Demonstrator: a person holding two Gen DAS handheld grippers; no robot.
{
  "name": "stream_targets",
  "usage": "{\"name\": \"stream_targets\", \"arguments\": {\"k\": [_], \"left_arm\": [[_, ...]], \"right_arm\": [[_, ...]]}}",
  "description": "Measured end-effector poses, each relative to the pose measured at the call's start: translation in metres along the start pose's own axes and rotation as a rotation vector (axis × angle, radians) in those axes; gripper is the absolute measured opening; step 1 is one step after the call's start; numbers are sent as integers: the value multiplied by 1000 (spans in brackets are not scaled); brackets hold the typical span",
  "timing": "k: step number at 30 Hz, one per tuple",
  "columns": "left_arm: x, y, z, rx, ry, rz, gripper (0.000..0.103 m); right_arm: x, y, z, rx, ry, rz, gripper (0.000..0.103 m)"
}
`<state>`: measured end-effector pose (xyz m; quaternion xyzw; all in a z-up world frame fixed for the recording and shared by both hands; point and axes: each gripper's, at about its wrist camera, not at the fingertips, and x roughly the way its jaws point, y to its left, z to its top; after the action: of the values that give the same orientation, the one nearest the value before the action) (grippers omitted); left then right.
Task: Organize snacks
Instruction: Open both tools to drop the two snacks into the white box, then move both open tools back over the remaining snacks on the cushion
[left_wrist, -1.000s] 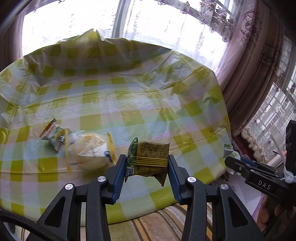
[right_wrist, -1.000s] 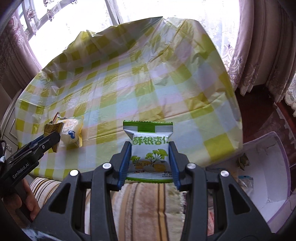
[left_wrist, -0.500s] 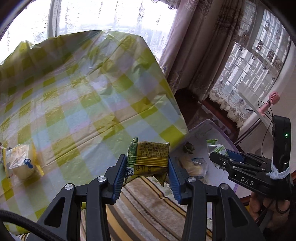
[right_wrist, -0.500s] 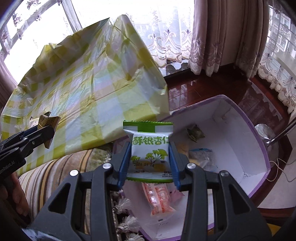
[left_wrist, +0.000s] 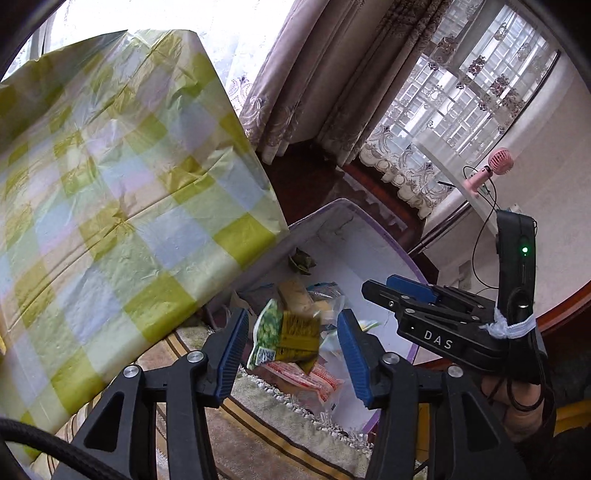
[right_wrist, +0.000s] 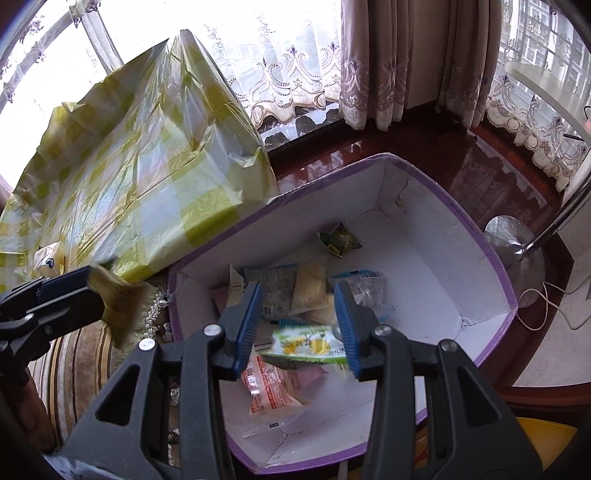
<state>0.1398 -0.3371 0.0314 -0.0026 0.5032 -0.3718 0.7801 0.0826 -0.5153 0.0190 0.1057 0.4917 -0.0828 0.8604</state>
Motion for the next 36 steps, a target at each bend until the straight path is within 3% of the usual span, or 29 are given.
{"name": "stream_targets", "arguments": {"k": [3, 16, 26, 36], "left_arm": [[-3, 6, 0, -20, -9, 7, 52], [-25, 31, -3, -70, -82, 76, 52], [-59, 88, -7, -180, -180, 157, 52], [-122, 167, -37, -356, -326, 302, 52]], "right_arm": [[0, 1, 1, 6, -3, 9, 59], [0, 23, 7, -25, -5, 39, 60], [-1, 76, 16, -123, -13, 77, 60], [3, 144, 17, -259, -18, 147, 60]]}}
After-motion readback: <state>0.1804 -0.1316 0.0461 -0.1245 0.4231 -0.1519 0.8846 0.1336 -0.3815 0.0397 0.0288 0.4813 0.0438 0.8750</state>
